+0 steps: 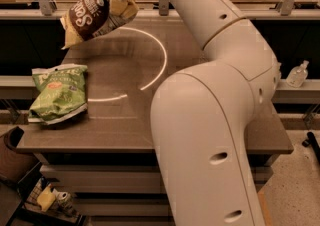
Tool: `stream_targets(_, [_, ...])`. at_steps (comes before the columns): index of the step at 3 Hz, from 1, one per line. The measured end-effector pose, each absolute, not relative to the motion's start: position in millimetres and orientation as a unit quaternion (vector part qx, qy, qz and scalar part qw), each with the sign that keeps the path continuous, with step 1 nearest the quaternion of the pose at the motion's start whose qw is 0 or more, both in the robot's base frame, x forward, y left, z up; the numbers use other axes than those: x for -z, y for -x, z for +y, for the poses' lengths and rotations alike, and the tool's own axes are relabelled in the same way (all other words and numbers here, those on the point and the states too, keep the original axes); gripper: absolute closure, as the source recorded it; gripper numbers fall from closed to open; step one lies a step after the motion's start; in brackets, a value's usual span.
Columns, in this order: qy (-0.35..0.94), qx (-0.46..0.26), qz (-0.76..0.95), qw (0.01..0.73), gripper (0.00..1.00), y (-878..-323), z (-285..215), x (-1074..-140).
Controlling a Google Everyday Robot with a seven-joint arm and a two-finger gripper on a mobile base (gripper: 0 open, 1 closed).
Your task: Pick brown chip bag
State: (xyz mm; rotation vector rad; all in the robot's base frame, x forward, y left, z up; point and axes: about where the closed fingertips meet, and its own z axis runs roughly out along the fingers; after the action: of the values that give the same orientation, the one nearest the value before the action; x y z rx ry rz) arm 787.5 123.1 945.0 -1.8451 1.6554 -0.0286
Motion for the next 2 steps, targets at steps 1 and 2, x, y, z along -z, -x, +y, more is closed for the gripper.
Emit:
stream_targets(1, [0.701,0.032,0.625,0.343,1.00,-780.8,119.2,-976.7])
stream_targets(2, [0.698,0.051,0.622,0.352,1.00,-773.0,115.2,-1003.3])
